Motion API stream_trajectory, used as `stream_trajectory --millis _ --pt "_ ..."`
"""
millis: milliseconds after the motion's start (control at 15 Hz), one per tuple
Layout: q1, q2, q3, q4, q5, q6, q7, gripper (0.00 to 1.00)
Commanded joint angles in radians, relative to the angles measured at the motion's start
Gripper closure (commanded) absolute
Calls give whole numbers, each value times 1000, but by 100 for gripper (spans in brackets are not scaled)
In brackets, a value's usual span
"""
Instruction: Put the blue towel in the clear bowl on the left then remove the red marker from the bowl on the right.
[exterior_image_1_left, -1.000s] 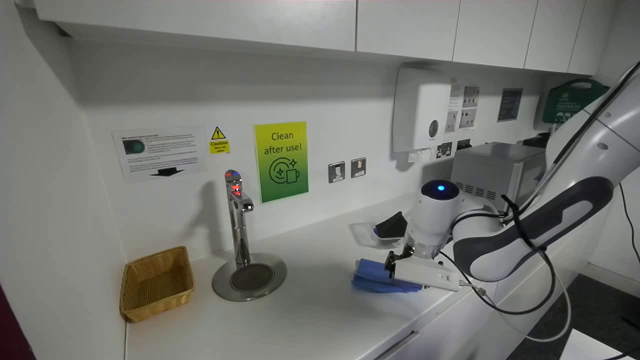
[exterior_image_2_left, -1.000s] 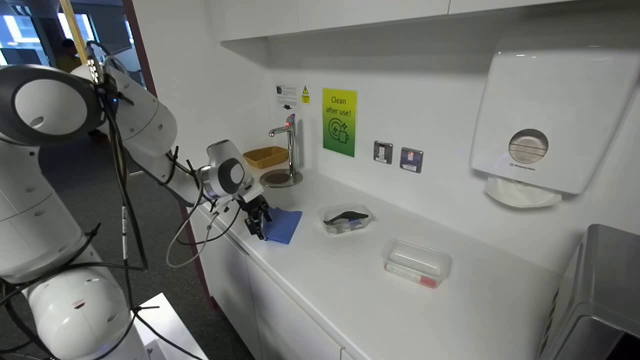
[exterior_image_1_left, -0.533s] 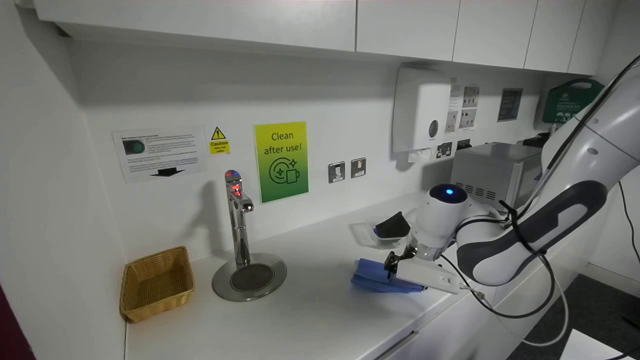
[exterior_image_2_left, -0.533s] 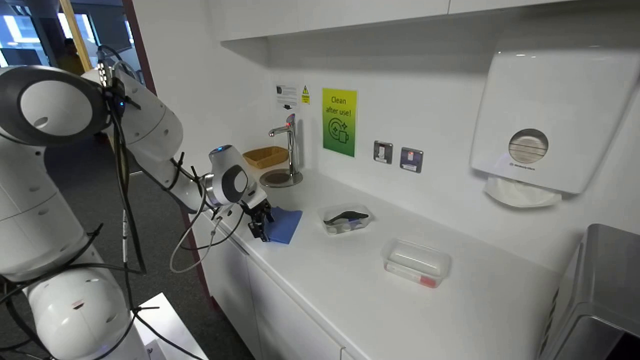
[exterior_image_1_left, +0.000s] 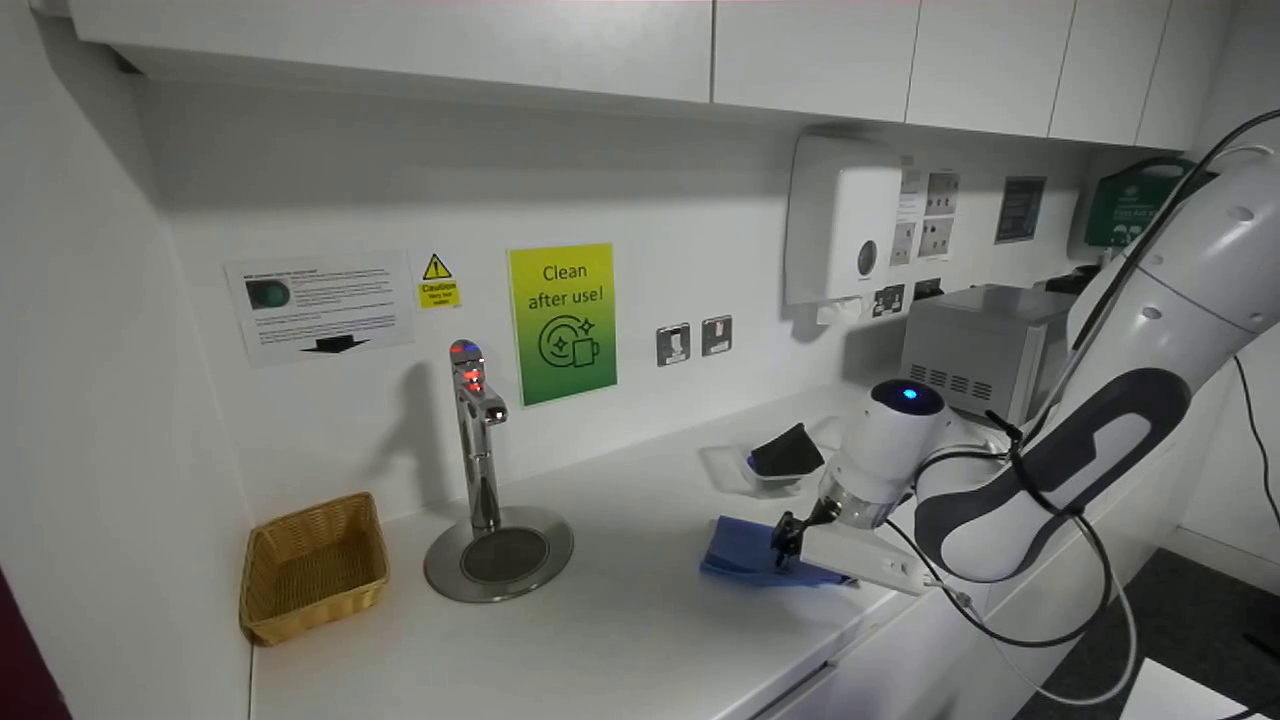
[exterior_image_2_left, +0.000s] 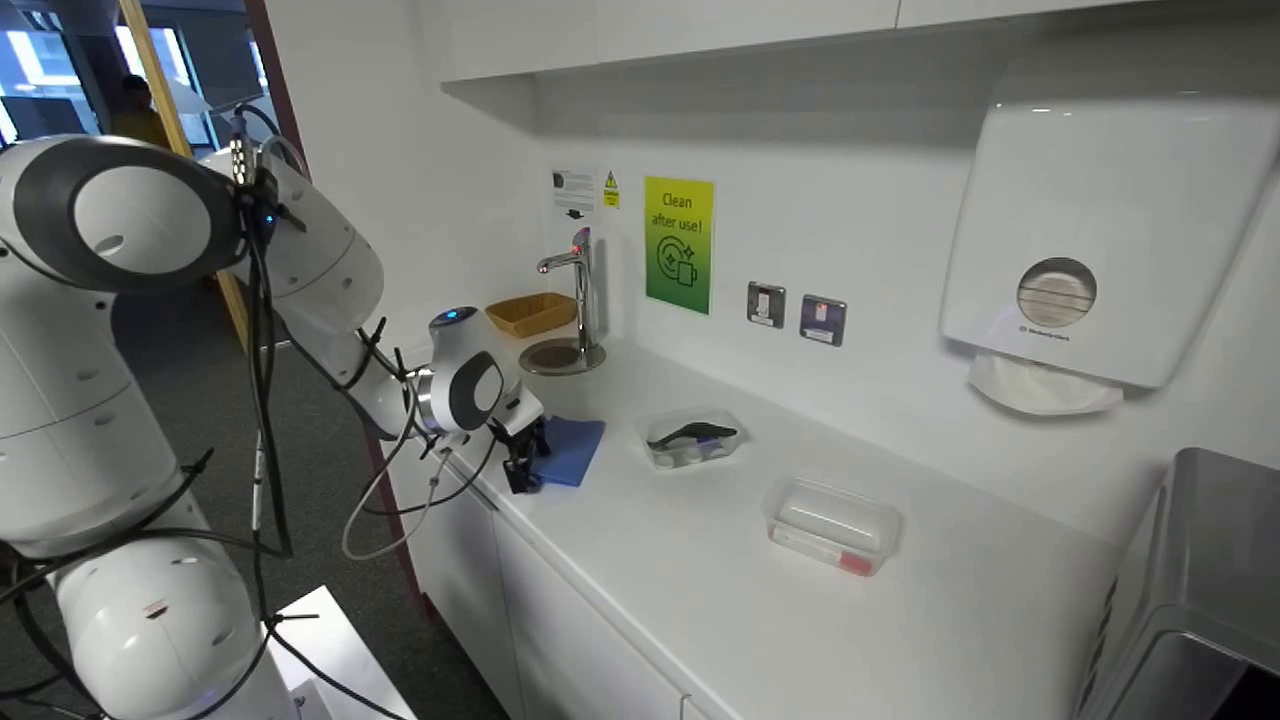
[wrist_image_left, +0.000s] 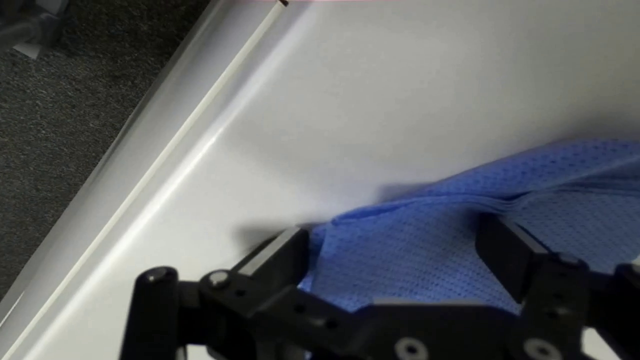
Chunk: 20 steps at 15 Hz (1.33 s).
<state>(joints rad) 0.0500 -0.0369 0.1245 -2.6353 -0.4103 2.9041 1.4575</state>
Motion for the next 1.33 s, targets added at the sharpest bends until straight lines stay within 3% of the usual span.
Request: stream_trajectory --millis 0,600,800,1267 --pt "-4 -8 -11 -25 17 37 -54 34" --pt "-12 -69 -18 -35 -11 52 -34 99" --pt "-19 -92 -24 -35 -39 34 -8 98" --pt "-80 -214 1 -30 -252 -43 177 98"
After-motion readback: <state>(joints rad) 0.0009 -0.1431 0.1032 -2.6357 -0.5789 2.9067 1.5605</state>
